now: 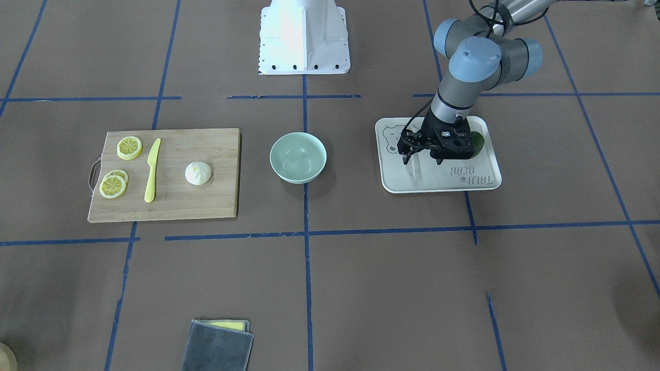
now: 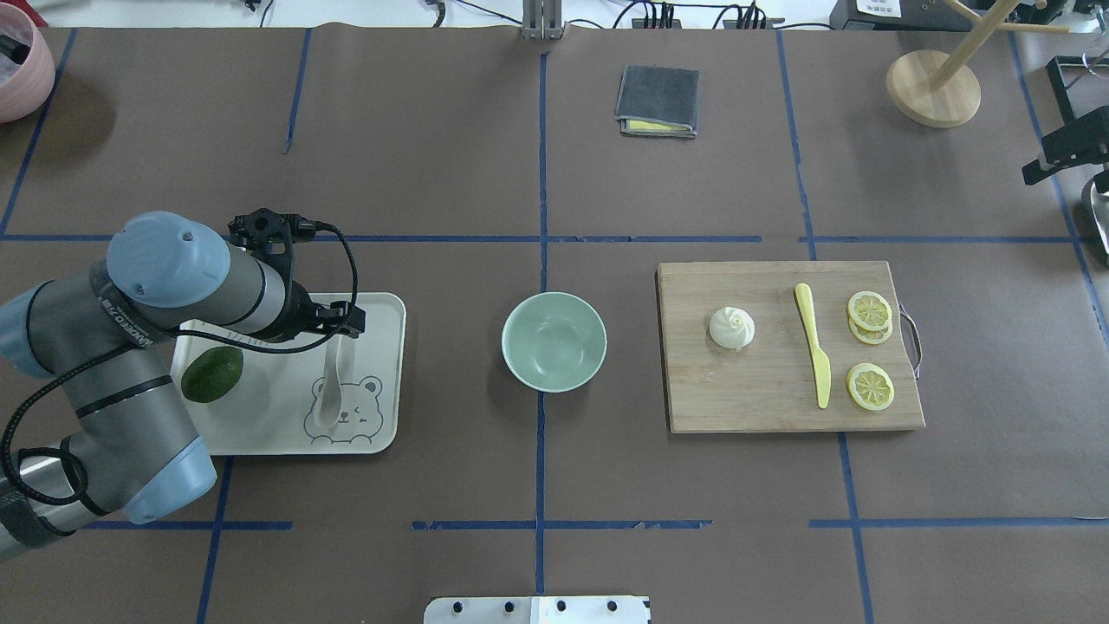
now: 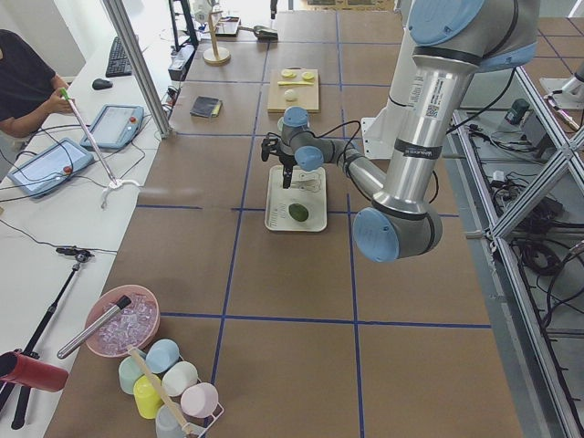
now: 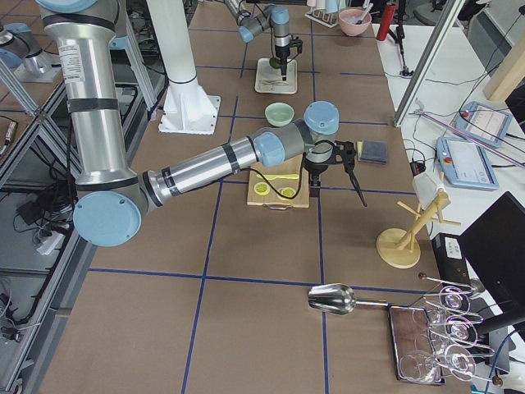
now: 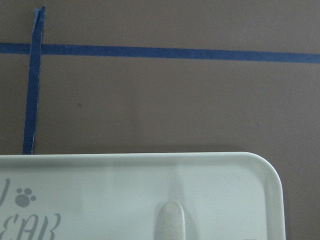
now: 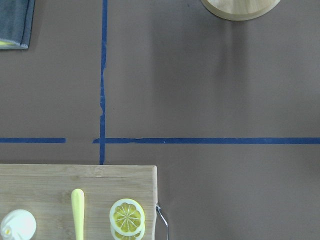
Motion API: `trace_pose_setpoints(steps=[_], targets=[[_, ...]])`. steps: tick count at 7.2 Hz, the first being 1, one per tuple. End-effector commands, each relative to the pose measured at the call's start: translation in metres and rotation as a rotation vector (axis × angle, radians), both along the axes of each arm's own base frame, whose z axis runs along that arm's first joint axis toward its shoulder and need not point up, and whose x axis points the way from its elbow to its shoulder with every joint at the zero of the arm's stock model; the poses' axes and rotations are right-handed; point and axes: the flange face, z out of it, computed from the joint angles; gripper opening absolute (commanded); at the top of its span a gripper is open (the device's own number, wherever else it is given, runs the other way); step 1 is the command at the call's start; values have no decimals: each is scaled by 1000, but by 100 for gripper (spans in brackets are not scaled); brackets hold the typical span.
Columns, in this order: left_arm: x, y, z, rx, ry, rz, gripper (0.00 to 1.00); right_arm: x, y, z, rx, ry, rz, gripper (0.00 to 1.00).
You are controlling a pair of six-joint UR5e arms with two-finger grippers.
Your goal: Put spoon and bun in bowl
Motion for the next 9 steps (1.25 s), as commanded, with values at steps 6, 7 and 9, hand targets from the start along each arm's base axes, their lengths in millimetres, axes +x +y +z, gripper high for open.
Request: trace_pose_setpoints(steps=[6,7,9], targets=[[17,14,6,-41,-8,-4,58,-22,8,-28,-11,-35,20,100],[17,14,8,-45,-12,-5,43,-24,8,-29,-11,-36,16,100],[16,16,8,-46,-14,-2,13,-30,6,-35,-15,-40,19,100]])
